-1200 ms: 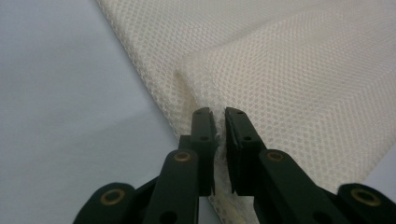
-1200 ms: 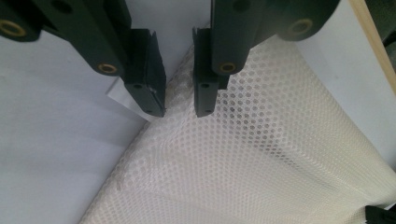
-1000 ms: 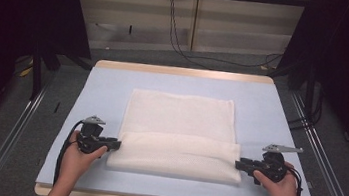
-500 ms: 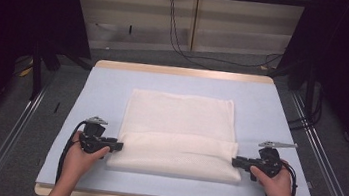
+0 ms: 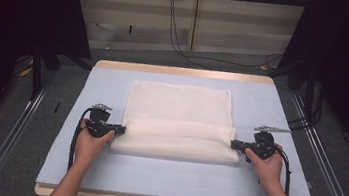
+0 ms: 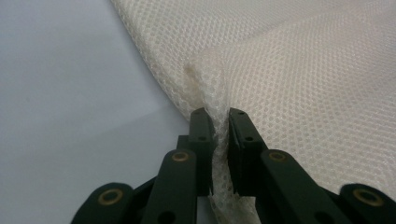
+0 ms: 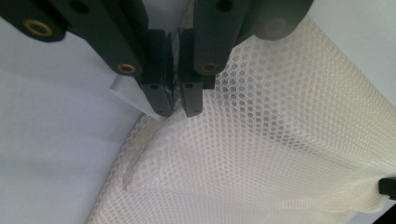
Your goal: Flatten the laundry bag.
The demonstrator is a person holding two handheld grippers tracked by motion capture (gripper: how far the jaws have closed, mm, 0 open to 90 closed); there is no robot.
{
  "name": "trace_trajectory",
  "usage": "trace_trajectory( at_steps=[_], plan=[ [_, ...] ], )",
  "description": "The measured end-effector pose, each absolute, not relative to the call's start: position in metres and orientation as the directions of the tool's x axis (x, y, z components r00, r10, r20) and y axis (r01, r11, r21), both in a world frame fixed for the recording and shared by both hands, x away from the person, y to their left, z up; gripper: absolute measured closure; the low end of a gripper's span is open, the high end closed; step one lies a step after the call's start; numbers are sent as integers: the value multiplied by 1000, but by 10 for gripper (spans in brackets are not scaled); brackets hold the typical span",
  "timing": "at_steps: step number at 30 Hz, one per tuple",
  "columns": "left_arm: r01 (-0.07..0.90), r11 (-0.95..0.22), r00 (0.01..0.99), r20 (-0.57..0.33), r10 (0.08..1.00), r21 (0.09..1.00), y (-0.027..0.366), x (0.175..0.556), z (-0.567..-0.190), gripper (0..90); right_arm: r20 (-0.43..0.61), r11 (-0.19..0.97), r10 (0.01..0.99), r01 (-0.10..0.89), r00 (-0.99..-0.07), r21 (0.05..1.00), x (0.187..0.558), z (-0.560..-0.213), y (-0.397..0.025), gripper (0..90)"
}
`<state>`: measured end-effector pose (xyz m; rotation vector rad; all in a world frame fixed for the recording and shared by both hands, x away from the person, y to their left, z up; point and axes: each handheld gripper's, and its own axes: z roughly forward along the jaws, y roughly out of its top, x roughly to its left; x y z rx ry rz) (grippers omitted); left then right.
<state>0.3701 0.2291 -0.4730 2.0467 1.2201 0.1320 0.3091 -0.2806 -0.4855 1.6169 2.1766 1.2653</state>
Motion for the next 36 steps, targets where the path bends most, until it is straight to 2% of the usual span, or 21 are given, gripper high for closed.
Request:
trace_trajectory(
  at_steps=[4, 11, 13, 18, 21, 24, 36],
  plan=[
    [707, -262, 527, -242, 814, 657, 226, 381, -472, 812, 295, 87, 861, 692, -414, 717, 325, -484, -277, 850],
    [691, -236, 505, -222, 834, 684, 225, 395, -471, 799, 282, 76, 874, 685, -396, 725, 345, -484, -275, 843],
    [696, -198, 492, -257, 832, 690, 228, 394, -470, 781, 285, 65, 877, 683, -386, 727, 345, -483, -274, 810],
    [681, -173, 490, -267, 830, 712, 234, 392, -466, 751, 301, 38, 871, 663, -389, 747, 340, -476, -278, 760],
    [686, -166, 486, -276, 829, 708, 233, 391, -463, 750, 312, 26, 866, 659, -390, 752, 339, -474, -280, 814],
    [681, -160, 490, -283, 825, 715, 234, 389, -461, 794, 317, 19, 861, 647, -398, 762, 335, -471, -282, 850],
    [656, -122, 521, -329, 788, 745, 250, 365, -453, 835, 335, 18, 815, 598, -474, 801, 308, -461, -291, 859]
  ],
)
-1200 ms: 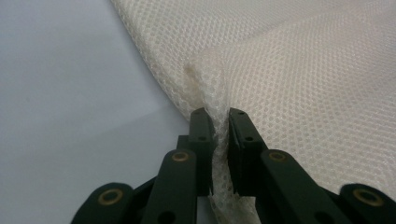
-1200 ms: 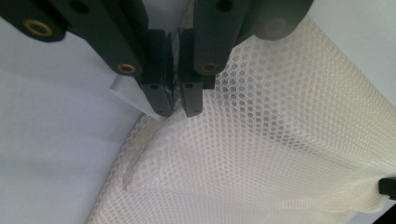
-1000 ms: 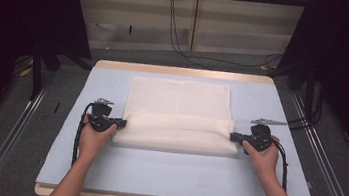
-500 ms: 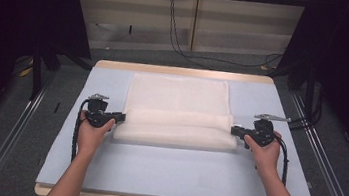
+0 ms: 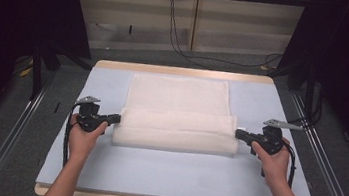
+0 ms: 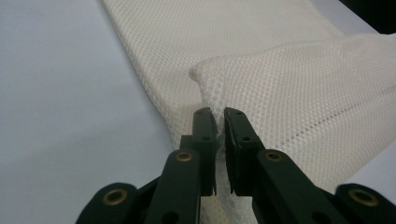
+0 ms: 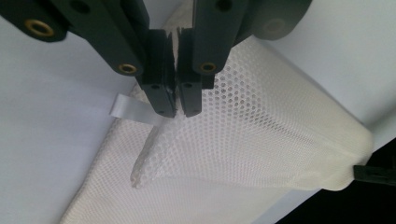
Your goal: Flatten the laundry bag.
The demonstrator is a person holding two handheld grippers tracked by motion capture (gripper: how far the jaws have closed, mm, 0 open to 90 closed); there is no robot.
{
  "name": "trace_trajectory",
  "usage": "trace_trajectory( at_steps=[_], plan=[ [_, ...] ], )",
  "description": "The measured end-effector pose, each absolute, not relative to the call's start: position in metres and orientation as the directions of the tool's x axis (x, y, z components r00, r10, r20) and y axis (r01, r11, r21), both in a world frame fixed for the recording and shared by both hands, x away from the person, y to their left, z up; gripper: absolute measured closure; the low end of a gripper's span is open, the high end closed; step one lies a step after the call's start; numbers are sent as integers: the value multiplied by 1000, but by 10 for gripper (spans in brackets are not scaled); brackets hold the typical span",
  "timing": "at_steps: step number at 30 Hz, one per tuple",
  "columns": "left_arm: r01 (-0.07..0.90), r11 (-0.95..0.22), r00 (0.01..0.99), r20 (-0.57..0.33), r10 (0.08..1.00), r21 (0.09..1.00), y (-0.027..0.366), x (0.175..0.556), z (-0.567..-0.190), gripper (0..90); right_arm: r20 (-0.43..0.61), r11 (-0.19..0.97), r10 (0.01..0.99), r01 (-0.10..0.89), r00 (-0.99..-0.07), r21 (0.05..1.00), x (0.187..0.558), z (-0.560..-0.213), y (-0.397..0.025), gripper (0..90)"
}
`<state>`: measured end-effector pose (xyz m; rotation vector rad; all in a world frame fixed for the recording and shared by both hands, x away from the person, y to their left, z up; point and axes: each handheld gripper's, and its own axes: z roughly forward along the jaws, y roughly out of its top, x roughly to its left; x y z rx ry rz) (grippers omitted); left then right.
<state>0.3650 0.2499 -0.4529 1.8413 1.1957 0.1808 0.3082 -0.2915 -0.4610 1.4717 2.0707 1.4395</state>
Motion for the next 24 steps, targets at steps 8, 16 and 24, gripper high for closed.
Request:
trace_trajectory(
  at_steps=[8, 16, 24],
  plan=[
    [666, -115, 532, -361, 766, 737, 255, 342, -456, 831, 341, 38, 784, 589, -518, 807, 282, -466, -297, 855],
    [680, -124, 545, -385, 745, 723, 264, 328, -452, 753, 341, 43, 776, 585, -530, 810, 265, -466, -301, 785],
    [705, -110, 519, -404, 753, 701, 274, 329, -451, 684, 375, -5, 793, 610, -480, 792, 261, -472, -321, 737]
  ],
)
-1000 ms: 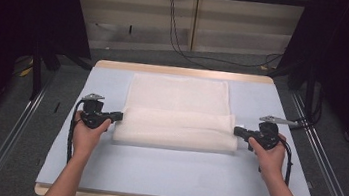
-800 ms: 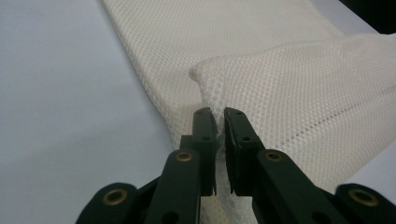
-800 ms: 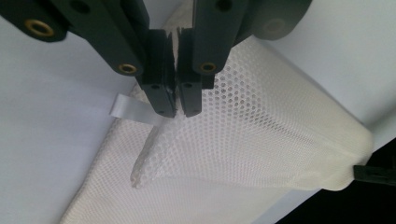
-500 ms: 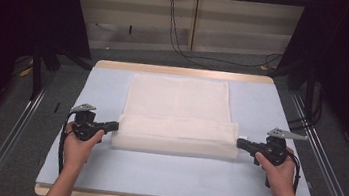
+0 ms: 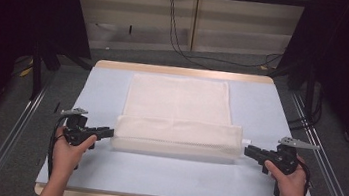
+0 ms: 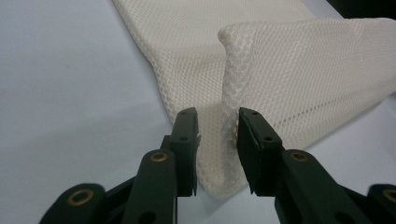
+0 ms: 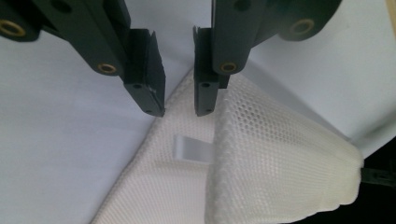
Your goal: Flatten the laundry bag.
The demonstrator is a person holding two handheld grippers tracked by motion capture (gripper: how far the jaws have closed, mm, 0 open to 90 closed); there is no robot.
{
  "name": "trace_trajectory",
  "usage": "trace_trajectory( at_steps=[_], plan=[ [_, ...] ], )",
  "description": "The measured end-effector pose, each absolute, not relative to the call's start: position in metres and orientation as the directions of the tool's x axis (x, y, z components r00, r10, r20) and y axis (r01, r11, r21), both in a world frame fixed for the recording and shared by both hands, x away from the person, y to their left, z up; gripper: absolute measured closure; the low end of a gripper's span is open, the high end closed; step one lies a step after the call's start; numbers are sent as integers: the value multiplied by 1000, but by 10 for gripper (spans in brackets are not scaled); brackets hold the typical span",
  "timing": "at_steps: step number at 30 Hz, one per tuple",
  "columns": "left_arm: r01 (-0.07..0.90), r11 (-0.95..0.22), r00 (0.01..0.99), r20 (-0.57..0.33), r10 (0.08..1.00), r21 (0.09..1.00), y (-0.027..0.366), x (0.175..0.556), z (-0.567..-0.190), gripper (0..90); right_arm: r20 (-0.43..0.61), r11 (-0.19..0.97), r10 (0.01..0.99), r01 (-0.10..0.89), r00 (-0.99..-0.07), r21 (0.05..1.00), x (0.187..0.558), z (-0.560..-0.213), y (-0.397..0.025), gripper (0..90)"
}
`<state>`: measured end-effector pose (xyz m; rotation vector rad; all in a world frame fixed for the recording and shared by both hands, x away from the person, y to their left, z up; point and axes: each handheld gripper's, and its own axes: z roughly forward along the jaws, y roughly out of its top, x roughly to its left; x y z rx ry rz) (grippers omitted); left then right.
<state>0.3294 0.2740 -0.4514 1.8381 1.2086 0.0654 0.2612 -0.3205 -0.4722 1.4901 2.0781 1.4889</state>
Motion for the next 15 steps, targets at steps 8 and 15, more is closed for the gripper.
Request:
trace_trajectory(
  at_steps=[8, 15],
  plan=[
    [724, -77, 493, -436, 753, 686, 279, 337, -454, 712, 343, 16, 813, 607, -471, 795, 271, -474, -316, 772],
    [726, -81, 498, -441, 747, 683, 279, 336, -453, 693, 359, 23, 785, 602, -505, 798, 273, -473, -308, 837]
  ],
)
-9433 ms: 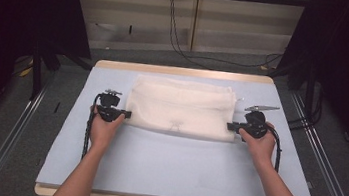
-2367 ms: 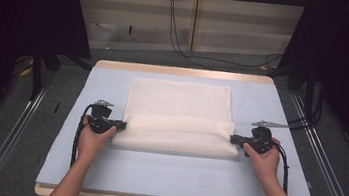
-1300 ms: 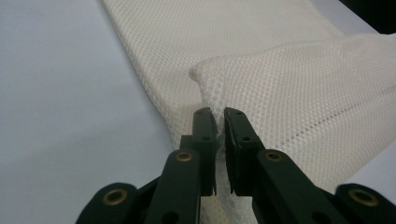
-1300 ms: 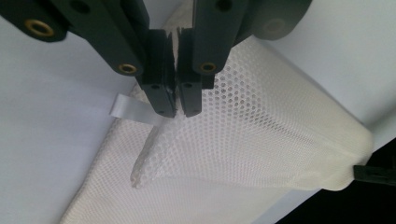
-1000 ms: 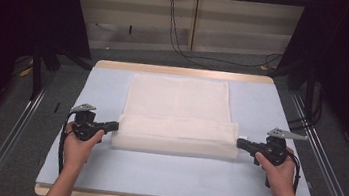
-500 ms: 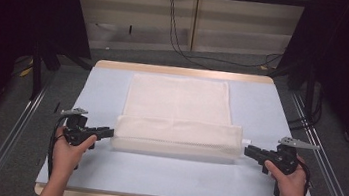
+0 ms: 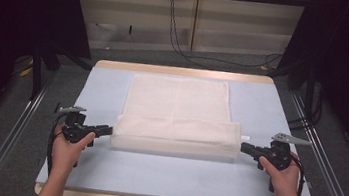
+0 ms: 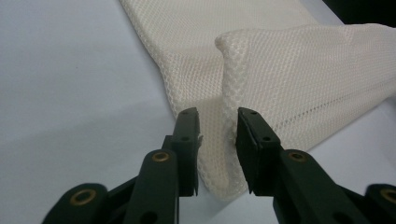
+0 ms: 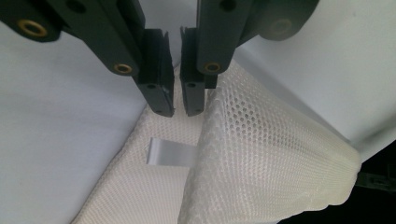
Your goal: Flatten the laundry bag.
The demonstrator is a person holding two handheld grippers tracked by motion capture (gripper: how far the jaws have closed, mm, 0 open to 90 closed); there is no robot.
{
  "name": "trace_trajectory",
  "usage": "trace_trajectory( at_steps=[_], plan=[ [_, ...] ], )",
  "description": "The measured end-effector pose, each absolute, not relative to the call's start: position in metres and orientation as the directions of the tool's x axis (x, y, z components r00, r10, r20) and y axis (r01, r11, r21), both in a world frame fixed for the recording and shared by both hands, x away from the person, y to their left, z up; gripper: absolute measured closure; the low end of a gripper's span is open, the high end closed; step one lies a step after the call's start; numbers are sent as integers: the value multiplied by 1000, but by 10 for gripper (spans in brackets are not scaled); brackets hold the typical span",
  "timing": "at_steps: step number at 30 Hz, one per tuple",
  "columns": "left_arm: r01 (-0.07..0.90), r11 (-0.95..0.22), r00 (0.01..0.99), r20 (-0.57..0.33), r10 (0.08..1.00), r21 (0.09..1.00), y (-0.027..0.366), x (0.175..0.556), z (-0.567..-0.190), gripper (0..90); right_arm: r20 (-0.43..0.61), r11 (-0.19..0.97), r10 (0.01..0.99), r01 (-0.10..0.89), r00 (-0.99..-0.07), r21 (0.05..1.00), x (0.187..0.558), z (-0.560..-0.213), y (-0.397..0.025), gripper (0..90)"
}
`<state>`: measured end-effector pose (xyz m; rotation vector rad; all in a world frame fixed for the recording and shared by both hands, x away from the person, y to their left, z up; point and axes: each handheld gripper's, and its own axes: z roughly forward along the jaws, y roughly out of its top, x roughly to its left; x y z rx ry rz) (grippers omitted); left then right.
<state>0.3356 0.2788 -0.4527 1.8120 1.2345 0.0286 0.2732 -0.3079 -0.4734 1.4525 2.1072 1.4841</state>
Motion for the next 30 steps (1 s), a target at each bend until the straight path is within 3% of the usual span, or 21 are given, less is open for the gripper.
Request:
trace_trajectory(
  at_steps=[6, 10, 14, 17, 23, 30],
  plan=[
    [723, -81, 493, -429, 757, 686, 284, 335, -453, 556, 354, 29, 784, 601, -509, 799, 273, -474, -306, 842],
    [718, -42, 468, -437, 768, 695, 291, 335, -452, 532, 343, 48, 787, 604, -513, 795, 273, -475, -304, 847],
    [722, -52, 455, -418, 786, 689, 291, 335, -453, 550, 343, 57, 782, 607, -521, 793, 273, -477, -304, 854],
    [728, -74, 467, -413, 782, 682, 290, 336, -454, 634, 352, 61, 772, 613, -529, 788, 271, -476, -302, 870],
    [748, -122, 504, -438, 744, 652, 275, 335, -457, 698, 356, 84, 761, 626, -542, 775, 265, -477, -304, 879],
    [757, -138, 498, -427, 755, 639, 276, 330, -459, 684, 356, 83, 773, 640, -525, 764, 261, -478, -308, 843]
  ],
)
